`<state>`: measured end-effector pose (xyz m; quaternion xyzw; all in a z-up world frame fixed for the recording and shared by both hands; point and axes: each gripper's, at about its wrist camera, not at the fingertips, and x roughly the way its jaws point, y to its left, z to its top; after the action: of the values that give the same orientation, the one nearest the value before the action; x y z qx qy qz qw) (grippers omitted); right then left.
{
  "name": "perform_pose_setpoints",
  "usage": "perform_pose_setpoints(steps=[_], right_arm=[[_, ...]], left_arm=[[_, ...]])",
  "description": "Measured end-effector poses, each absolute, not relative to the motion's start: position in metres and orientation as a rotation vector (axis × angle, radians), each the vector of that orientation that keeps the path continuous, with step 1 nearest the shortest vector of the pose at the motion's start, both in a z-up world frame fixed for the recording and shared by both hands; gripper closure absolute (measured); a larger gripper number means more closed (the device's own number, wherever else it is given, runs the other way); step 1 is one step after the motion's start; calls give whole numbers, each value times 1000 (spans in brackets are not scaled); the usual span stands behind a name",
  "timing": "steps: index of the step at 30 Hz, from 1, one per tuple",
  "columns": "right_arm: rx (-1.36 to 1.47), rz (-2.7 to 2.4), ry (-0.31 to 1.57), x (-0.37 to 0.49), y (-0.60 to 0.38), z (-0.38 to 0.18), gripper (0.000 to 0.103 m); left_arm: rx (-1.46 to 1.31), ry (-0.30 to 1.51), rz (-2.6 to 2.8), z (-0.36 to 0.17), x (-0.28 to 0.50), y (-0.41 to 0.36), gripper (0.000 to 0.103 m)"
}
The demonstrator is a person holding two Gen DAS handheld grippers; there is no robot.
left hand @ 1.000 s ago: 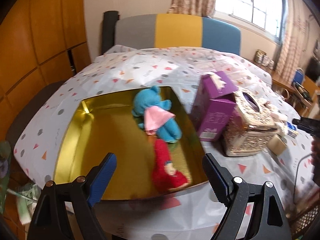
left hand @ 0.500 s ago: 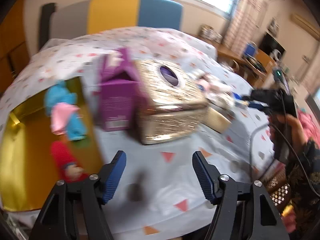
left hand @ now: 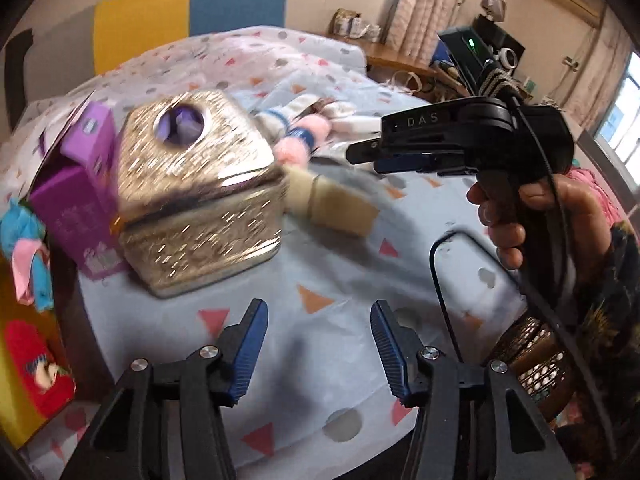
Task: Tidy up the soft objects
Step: 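Grasp the beige rolled cloth with the left tool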
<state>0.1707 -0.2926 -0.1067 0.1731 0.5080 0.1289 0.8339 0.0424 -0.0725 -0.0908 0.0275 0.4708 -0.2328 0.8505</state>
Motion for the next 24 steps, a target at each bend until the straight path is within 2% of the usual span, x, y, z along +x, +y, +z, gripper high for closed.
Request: perform_pose_setpoints(steps=[5,12,14,15,18,21,24], right_arm=[[119,368,1100,180,-244,-109,58],[73,438,1275,196,-229,-142,58],[74,422,1272,188,-232,-141,64],[84,403,1270,184,-236,-139,71],[196,321,1293,170,-260,-139,71],[371,294,1283,158,-289,-141,65],[497,235,1167,151,-317,-127,61]], left_arm=[[24,1015,-459,-100,45,-54,48],[7,1008,-464,-102,46,-50,48],[11,1009,-473,-102,48,-52,48],[14,1011,-475,-102,48,-52,48],[18,1017,-495,-100,51,-58,48],[33,1009,-514,-94,55,-75,45],[44,1000,-541,-89,61,-95,45]])
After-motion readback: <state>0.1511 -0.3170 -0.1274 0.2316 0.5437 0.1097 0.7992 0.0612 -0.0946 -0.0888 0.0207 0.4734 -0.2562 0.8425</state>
